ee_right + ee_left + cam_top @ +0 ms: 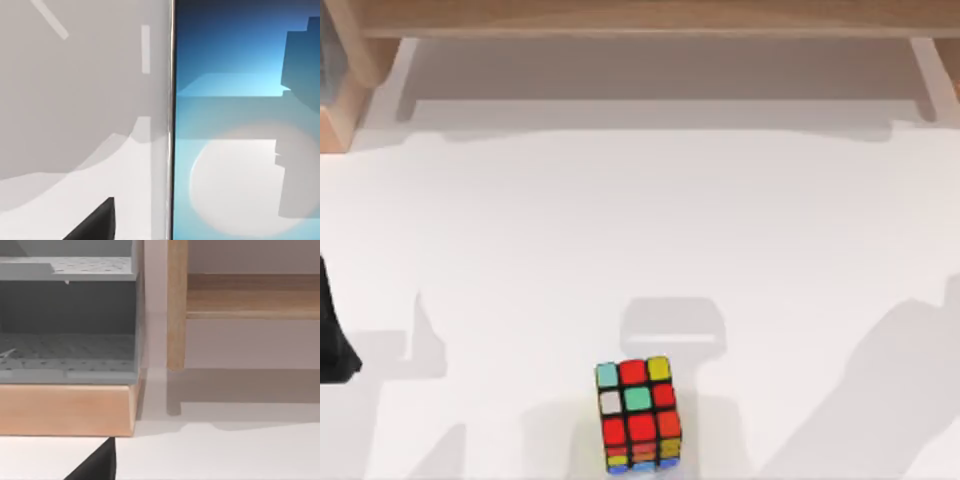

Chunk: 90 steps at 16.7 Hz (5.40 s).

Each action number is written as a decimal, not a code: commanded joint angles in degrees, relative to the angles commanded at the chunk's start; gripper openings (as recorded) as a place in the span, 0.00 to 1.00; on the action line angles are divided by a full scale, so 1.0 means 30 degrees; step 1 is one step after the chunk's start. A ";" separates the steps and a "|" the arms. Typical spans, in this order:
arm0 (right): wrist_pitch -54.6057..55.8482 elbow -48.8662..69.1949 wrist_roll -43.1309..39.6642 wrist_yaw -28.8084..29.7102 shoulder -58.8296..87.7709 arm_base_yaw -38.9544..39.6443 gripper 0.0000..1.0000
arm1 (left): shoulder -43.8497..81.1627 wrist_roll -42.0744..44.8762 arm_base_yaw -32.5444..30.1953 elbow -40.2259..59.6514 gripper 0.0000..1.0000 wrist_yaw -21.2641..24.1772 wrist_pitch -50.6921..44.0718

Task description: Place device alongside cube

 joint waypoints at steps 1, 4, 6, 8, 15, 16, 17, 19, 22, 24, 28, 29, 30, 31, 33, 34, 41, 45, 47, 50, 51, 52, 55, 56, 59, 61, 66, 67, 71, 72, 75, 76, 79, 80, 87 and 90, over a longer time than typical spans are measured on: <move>0.0000 0.0000 0.0000 0.0000 0.0000 0.0000 1.00 | 0.0000 0.0000 0.0000 0.0000 1.00 0.0000 0.0000; 0.0113 -0.0130 0.0045 0.0001 0.0008 0.0083 1.00 | 0.0000 0.0000 0.0000 0.0000 1.00 0.0000 0.0000; 0.0816 -0.0561 0.0062 0.0002 0.0413 0.0050 1.00 | 0.0000 0.0000 0.0000 0.0000 1.00 0.0000 0.0000; 0.1998 -0.0939 0.0054 0.0005 0.0805 0.0038 1.00 | 0.0000 0.0000 0.0000 0.0000 1.00 0.0000 0.0000; 0.2719 -0.1402 0.0033 0.0009 0.1317 0.0015 0.92 | 0.0000 0.0000 0.0000 0.0000 1.00 0.0000 0.0000; 0.2719 -0.1402 0.0033 0.0009 0.1317 0.0015 0.85 | 0.0000 0.0000 0.0000 0.0000 1.00 0.0000 0.0000; 0.2719 -0.1402 0.0033 0.0009 0.1317 0.0015 0.77 | 0.0000 0.0000 0.0000 0.0000 1.00 0.0000 0.0000; 0.2719 -0.1402 0.0033 0.0009 0.1317 0.0015 0.62 | 0.0000 0.0000 0.0000 0.0000 1.00 0.0000 0.0000; 0.2719 -0.1402 0.0033 0.0009 0.1317 0.0015 0.40 | 0.0000 0.0000 0.0000 0.0000 1.00 0.0000 0.0000; 0.2719 -0.1402 0.0033 0.0009 0.1317 0.0015 0.25 | 0.0000 0.0000 0.0000 0.0000 1.00 0.0000 0.0000; 0.2719 -0.1402 0.0033 0.0009 0.1317 0.0015 0.00 | 0.0000 0.0000 0.0000 0.0000 1.00 0.0000 0.0000; 0.2719 -0.1402 0.0033 0.0009 0.1317 0.0015 0.00 | 0.0000 0.0000 0.0000 0.0000 1.00 0.0000 0.0000; 0.2719 -0.1402 0.0033 0.0009 0.1317 0.0015 0.00 | 0.0000 0.0000 0.0000 0.0000 1.00 0.0000 0.0000; 0.2719 -0.1402 0.0033 0.0009 0.1317 0.0015 0.00 | 0.0000 0.0000 0.0000 0.0000 1.00 0.0000 0.0000; 0.2719 -0.1402 0.0033 0.0009 0.1317 0.0015 0.00 | 0.0000 0.0000 0.0000 0.0000 1.00 0.0000 0.0000; 0.2719 -0.1402 0.0033 0.0009 0.1317 0.0015 0.00 | 0.0000 0.0000 0.0000 0.0000 1.00 0.0000 0.0000; 0.0921 -0.0614 0.0259 -0.0226 0.0132 0.0098 0.00 | 0.0000 0.0000 0.0000 0.0000 1.00 0.0000 0.0000; 0.0918 -0.0622 0.0287 -0.0228 0.0177 0.0103 0.00 | 0.0000 0.0000 0.0000 0.0000 1.00 0.0000 0.0000; 0.0897 -0.0256 0.0604 -0.0212 -0.0255 0.0330 0.00 | 0.0000 0.0000 0.0000 0.0000 1.00 0.0000 0.0000; 0.0781 0.0254 0.1965 -0.0175 -0.1193 0.1287 0.00 | 0.0000 0.0000 0.0000 0.0000 1.00 0.0000 0.0000; 0.0724 0.0345 0.2629 -0.0160 -0.1490 0.1748 0.00 | 0.0000 0.0000 0.0000 0.0000 1.00 0.0000 0.0000; 0.0659 0.0402 0.3380 -0.0144 -0.1778 0.2267 0.00 | 0.0000 0.0000 0.0000 0.0000 1.00 0.0000 0.0000; 0.0428 0.0356 0.6160 -0.0086 -0.2578 0.4167 0.00 | 0.0000 0.0000 0.0000 0.0000 1.00 0.0000 0.0000; 0.0341 0.0282 0.7214 -0.0064 -0.2827 0.4885 0.00 | 0.0000 0.0000 0.0000 0.0000 1.00 0.0000 0.0000; 0.0055 -0.0094 1.0674 0.0007 -0.3519 0.7247 0.00 | 0.0000 0.0000 0.0000 0.0000 1.00 0.0000 0.0000; -0.0154 -0.0433 1.3132 0.0051 -0.3945 0.8935 0.00 | 0.0000 0.0000 0.0000 0.0000 1.00 0.0000 0.0000; -0.0727 -0.1502 1.9434 0.0131 -0.4864 1.3319 0.00 | 0.0000 0.0000 0.0000 0.0000 1.00 0.0000 0.0000; -0.0846 -0.1736 2.0665 0.0141 -0.5020 1.4184 0.00 | 0.0000 0.0000 0.0000 0.0000 1.00 0.0000 0.0000; -0.1299 -0.2650 2.5291 0.0175 -0.5559 1.7451 0.00 | 0.0000 0.0000 0.0000 0.0000 1.00 0.0000 0.0000; -0.1400 -0.2861 2.6334 0.0183 -0.5672 1.8188 0.00 | 0.0000 0.0000 0.0000 0.0000 1.00 0.0000 0.0000; -0.1661 -0.3418 2.9089 0.0210 -0.5958 2.0128 0.00 | 0.0000 0.0000 0.0000 0.0000 1.00 0.0000 0.0000; -0.1730 -0.3571 2.9847 0.0218 -0.6032 2.0659 0.00 | 0.0000 0.0000 0.0000 0.0000 1.00 0.0000 0.0000; -0.1878 -0.3915 3.1574 0.0241 -0.6187 2.1866 0.00 | 0.0000 0.0000 0.0000 0.0000 1.00 0.0000 0.0000; -0.1905 -0.3982 3.1923 0.0246 -0.6215 2.2109 0.00 | 0.0000 0.0000 0.0000 0.0000 1.00 0.0000 0.0000; -0.1906 -0.3992 3.2306 0.0235 -0.6165 2.2280 0.00 | 0.0000 0.0000 0.0000 0.0000 1.00 0.0000 0.0000; -0.1808 -0.4009 3.2336 0.0139 -0.6081 2.2306 0.00 | 0.0000 0.0000 0.0000 0.0000 1.00 0.0000 0.0000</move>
